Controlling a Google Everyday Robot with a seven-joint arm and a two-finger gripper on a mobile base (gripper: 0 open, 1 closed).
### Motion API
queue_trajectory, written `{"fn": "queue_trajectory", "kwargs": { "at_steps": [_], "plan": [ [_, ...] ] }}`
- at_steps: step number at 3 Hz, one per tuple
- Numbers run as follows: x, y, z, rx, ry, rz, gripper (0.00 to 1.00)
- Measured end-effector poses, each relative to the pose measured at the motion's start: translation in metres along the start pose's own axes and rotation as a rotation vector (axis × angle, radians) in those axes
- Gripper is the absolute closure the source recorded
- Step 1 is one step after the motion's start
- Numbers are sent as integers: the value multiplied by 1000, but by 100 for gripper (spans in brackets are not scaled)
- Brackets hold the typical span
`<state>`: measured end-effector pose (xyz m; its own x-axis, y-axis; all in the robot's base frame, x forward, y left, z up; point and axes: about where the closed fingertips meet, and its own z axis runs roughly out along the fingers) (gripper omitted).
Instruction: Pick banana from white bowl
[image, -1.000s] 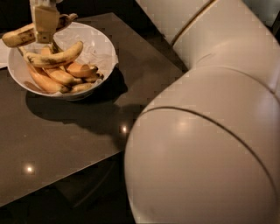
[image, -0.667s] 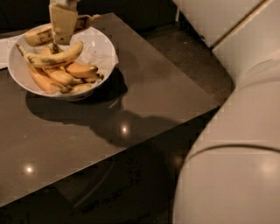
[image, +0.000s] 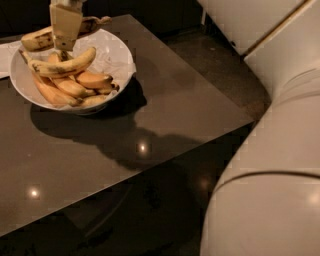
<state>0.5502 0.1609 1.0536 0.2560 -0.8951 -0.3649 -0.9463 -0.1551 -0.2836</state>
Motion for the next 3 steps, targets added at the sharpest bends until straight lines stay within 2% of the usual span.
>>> {"fn": "queue_trajectory", "kwargs": {
  "at_steps": [1, 2, 3],
  "plan": [
    [9, 5, -10, 16, 13, 37, 100],
    [34, 28, -41, 61, 54, 140, 100],
    [62, 64, -77, 105, 118, 278, 100]
  ]
}}
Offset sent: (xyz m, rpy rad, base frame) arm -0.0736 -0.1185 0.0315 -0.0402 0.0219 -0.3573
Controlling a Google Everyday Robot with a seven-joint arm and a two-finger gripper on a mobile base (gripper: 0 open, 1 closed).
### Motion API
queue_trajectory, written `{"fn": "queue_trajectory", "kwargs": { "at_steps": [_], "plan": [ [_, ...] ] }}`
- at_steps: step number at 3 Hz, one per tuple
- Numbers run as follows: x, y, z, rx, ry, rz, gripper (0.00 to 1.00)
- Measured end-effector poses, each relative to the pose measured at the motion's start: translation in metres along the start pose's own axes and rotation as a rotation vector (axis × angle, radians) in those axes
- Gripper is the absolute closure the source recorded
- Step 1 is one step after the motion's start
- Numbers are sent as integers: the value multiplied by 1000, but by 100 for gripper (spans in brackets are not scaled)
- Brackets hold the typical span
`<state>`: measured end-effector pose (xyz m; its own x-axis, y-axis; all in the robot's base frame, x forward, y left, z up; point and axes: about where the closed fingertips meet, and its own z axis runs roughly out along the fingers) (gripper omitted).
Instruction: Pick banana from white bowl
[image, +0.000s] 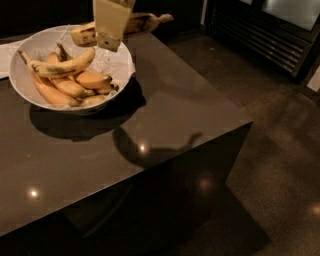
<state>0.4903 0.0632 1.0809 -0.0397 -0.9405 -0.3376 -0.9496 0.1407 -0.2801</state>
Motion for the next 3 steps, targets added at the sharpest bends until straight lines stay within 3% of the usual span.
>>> {"fn": "queue_trajectory", "kwargs": {
  "at_steps": [1, 2, 3],
  "plan": [
    [36, 19, -16, 37, 48, 110, 100],
    [30, 17, -20, 56, 22, 111, 100],
    [53, 14, -28, 94, 35, 141, 100]
  ]
}}
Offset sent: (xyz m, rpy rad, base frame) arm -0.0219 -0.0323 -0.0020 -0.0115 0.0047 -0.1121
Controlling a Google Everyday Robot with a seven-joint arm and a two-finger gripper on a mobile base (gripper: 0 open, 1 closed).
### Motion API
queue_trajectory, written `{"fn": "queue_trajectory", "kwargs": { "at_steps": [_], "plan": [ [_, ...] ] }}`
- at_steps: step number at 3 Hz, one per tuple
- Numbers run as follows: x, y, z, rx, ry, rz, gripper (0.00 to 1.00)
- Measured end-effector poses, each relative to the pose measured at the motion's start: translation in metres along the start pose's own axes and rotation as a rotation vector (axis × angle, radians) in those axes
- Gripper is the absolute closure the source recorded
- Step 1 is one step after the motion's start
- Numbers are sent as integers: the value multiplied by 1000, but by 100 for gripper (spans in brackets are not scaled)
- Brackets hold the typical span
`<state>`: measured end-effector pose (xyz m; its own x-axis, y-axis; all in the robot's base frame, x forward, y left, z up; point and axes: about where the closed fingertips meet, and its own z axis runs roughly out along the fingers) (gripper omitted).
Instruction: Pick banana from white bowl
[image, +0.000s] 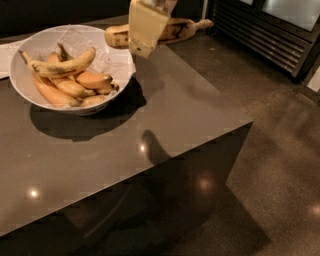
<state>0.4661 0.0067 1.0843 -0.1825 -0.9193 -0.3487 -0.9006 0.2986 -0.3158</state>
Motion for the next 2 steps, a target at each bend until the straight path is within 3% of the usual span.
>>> {"fn": "queue_trajectory", "kwargs": {
  "at_steps": [1, 2],
  "plan": [
    [40, -9, 2, 28, 55, 56, 100],
    [74, -24, 23, 34, 93, 93, 100]
  ]
}}
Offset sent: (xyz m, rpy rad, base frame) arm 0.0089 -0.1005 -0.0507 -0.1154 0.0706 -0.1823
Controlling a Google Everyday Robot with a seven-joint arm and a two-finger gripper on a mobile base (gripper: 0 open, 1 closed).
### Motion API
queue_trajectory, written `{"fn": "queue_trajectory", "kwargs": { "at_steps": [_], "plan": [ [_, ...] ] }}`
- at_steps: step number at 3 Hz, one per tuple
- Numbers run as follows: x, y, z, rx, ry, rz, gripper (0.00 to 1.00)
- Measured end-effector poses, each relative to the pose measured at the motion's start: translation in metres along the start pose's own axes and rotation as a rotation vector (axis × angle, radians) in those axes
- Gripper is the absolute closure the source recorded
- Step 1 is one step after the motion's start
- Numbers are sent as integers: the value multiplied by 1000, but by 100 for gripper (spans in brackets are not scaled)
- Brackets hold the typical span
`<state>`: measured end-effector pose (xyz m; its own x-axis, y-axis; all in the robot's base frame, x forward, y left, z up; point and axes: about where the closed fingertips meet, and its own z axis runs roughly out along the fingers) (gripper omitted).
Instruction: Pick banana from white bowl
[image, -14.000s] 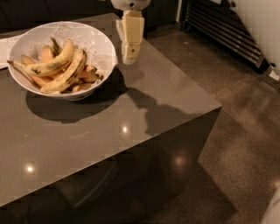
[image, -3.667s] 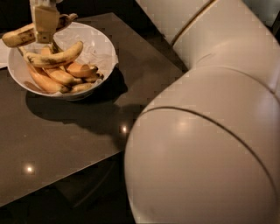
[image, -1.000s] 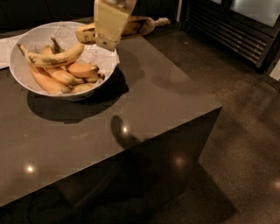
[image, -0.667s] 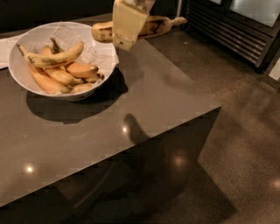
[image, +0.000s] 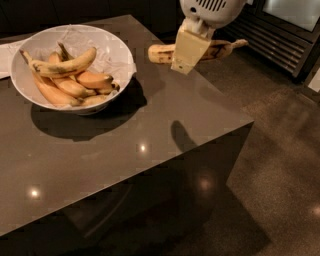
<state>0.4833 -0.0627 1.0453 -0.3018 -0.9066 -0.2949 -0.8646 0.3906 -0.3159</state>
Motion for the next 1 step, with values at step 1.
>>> {"fn": "queue_trajectory", "kwargs": {
  "at_steps": [1],
  "plan": [
    [0, 0, 0, 0, 0, 0, 100]
  ]
}}
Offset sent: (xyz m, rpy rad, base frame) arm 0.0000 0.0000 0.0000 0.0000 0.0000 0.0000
